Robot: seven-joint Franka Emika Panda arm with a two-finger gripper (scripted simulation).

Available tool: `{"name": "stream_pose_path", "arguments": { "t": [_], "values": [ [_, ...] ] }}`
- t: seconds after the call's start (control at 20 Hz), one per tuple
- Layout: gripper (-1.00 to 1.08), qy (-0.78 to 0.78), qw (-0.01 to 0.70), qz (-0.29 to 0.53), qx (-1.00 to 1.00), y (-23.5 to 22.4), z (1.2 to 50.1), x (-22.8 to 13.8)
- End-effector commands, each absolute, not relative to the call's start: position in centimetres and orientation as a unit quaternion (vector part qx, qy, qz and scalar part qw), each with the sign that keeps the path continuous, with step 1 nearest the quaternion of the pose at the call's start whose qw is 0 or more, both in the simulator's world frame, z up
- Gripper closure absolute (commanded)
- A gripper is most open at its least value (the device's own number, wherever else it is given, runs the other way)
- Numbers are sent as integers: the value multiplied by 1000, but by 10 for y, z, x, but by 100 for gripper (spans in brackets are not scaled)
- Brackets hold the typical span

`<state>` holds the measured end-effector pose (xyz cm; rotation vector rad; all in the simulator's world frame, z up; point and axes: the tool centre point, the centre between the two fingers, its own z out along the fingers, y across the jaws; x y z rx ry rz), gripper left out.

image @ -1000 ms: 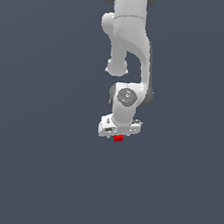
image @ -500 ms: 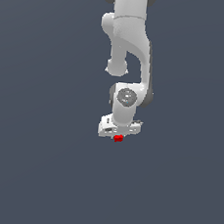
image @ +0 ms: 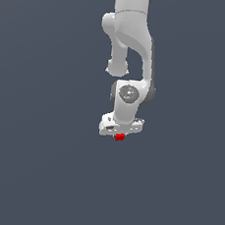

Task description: Pick up the red cube and move it to a goal position.

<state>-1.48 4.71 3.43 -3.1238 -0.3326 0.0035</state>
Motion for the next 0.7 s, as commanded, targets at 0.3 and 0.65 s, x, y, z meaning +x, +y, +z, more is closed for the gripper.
{"name": "stream_pose_path", "arguments": {
  "t": [0.3, 0.65],
  "values": [
    [108, -106, 0, 0, -994, 56, 86, -24],
    [108, -106, 0, 0, -994, 64, 128, -30]
  ]
}}
